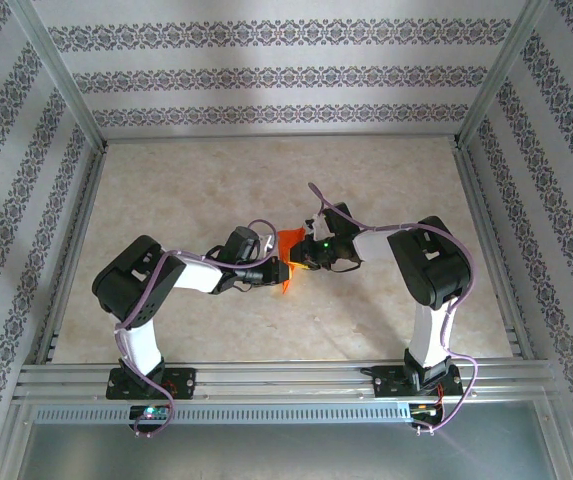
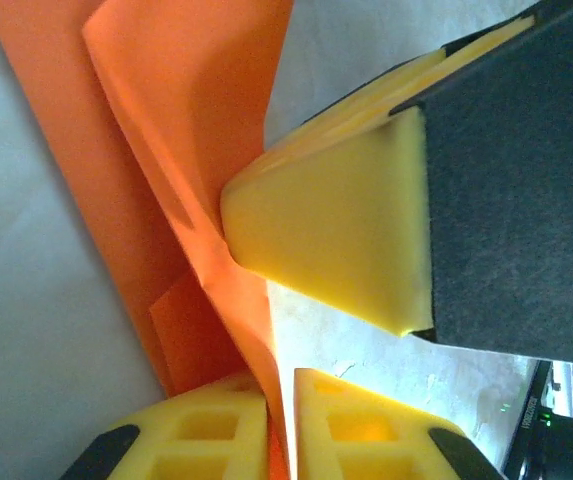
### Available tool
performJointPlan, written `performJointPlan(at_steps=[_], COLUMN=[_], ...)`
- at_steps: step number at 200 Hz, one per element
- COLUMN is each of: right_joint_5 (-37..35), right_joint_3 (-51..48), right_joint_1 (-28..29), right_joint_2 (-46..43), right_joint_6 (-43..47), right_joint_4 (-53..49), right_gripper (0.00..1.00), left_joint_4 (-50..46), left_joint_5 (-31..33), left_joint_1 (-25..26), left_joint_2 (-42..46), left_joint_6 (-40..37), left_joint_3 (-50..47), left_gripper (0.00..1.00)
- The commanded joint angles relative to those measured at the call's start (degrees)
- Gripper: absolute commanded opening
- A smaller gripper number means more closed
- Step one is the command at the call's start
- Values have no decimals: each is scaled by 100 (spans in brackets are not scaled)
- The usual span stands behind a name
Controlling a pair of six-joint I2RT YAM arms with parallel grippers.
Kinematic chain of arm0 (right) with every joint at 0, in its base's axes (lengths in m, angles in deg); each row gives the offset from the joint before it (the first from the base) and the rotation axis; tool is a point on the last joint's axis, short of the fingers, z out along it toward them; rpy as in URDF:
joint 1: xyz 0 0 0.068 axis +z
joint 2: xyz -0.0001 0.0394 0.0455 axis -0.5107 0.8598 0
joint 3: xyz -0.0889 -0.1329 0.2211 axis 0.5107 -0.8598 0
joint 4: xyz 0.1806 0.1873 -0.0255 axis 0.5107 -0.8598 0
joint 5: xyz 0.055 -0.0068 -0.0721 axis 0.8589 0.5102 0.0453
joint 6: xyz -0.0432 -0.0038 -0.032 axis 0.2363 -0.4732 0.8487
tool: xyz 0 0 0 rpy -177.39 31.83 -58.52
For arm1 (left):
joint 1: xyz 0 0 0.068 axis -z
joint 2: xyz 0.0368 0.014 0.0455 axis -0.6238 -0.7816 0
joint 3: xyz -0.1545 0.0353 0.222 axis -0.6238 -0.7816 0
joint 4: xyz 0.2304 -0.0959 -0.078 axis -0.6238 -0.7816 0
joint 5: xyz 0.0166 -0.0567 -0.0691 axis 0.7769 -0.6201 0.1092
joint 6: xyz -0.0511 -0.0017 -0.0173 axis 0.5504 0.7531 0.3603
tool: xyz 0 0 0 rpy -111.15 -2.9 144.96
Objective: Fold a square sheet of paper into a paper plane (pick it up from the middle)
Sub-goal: Fold the wing for the fifth time at the center of the table.
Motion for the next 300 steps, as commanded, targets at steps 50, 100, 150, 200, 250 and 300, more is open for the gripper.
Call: performJointPlan(at_steps=[50, 100, 150, 200, 250, 300], right_joint_5=[-644, -644, -638, -627, -627, -628], right_joint_3=[77, 106, 106, 106, 88, 79], right_joint_1=[157, 171, 171, 171, 171, 171], right_joint_2=[358, 376, 393, 393, 400, 398], right_joint_6=[-9, -18, -27, -34, -36, -53], right_joint_4=[-474, -501, -509, -518, -518, -518], right_gripper=[19, 19, 19, 19, 19, 19], left_joint_4=[-1040, -748, -709, -475, -792, -875], left_joint_5=[507, 184, 151, 33, 144, 218], left_joint_1=[-111, 2, 63, 100, 186, 269], left_joint_2=[456, 498, 573, 586, 785, 608], left_joint_6=[671, 931, 1020, 1197, 1133, 1187], left_joint_3=[-365, -362, -361, -370, -257, -188], left_gripper=[18, 22, 24, 22, 22, 17])
